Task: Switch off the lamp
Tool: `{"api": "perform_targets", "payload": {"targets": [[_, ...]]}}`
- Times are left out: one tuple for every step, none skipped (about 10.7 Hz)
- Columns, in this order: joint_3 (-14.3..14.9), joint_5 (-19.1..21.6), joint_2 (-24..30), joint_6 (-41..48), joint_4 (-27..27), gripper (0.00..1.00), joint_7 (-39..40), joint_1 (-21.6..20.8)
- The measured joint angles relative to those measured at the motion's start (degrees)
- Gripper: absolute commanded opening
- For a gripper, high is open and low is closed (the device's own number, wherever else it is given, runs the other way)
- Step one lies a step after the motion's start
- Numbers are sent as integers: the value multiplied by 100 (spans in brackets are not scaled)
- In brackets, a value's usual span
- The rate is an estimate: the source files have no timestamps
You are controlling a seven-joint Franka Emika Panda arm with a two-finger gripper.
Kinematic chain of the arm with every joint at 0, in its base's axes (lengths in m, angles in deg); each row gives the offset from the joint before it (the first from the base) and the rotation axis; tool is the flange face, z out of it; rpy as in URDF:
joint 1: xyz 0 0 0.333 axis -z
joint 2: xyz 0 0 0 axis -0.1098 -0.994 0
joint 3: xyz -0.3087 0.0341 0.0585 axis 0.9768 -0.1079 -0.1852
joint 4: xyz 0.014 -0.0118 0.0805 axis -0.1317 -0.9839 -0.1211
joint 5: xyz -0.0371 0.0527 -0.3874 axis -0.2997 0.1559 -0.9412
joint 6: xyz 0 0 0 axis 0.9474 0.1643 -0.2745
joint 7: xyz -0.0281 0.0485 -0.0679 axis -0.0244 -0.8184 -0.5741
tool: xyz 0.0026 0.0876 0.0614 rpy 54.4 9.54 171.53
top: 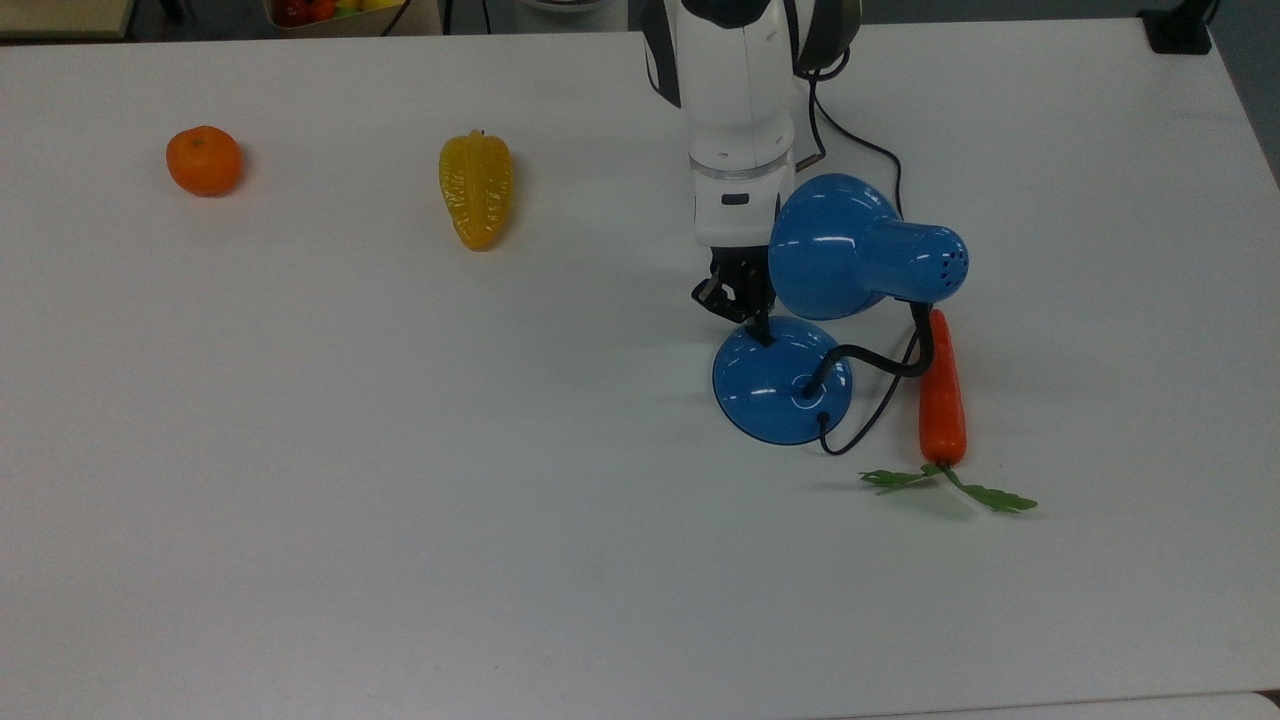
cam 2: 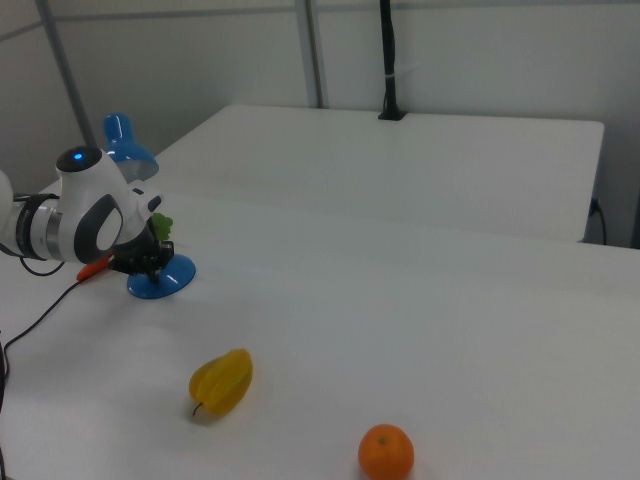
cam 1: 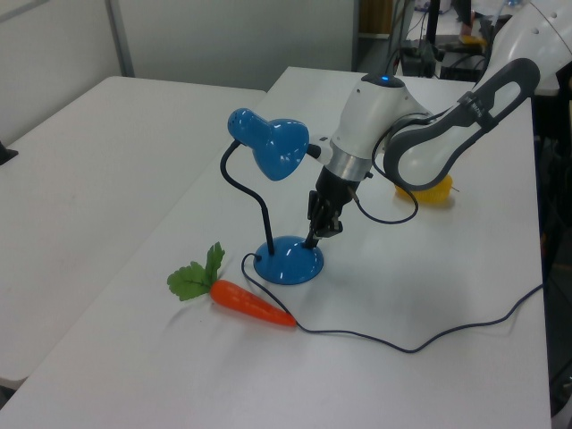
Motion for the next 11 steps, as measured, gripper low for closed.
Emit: {"api": "perform_targets", "payload": {"targets": [[0,0,3,0,-7,0,0,1],[0,0,8,23,-14,0,0,4],[0,0,20,106,-15,0,0,7],[-1,0,45,356,-20,0,0,7],[-1,0,65,653,-25,0,0,10],[-1,0,126,960,-23,1,0,21],[-1,0,240,1302,-18,11,0,44],[-1,0,415,1739,-8,29,0,87],[-1,0,624,2220,3,42,-52,138],[0,0,853,2745,32,86,-202,214],[1,0,1078,3299,87,100,-415,314]]}}
